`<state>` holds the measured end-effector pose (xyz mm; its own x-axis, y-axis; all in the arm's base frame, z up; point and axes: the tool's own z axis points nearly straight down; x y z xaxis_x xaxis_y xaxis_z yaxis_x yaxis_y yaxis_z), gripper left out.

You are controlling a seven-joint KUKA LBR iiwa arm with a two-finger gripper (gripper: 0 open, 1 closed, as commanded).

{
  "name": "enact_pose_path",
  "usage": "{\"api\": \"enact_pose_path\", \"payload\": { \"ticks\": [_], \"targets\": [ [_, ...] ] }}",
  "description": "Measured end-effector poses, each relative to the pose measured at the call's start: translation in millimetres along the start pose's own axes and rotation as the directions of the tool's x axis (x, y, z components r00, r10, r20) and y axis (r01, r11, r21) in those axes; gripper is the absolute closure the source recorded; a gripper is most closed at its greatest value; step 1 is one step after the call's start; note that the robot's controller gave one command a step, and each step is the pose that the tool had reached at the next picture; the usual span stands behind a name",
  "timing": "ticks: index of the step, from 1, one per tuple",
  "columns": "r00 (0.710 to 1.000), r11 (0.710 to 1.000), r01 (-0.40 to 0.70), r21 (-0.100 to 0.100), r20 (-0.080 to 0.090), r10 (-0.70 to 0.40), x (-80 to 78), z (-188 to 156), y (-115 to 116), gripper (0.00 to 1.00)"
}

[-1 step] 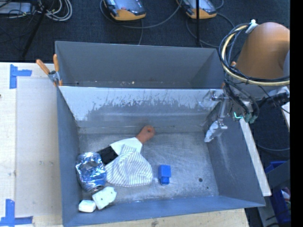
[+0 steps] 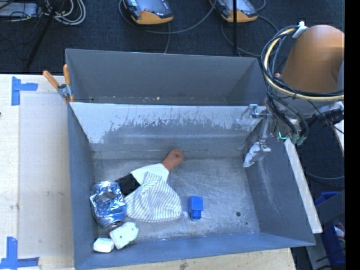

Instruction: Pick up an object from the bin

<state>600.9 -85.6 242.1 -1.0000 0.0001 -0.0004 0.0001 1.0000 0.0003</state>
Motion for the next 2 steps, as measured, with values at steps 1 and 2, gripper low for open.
{"api": "enact_pose_path", "payload": {
  "ticks": [1,2],
  "targets": [
    [1.000,1.000,0.025,0.002,0.007,-0.025,6.4,40,13,0.00],
    [1.000,1.000,0.003,0.000,0.002,-0.003,16.5,110,35,0.00]
  ]
}}
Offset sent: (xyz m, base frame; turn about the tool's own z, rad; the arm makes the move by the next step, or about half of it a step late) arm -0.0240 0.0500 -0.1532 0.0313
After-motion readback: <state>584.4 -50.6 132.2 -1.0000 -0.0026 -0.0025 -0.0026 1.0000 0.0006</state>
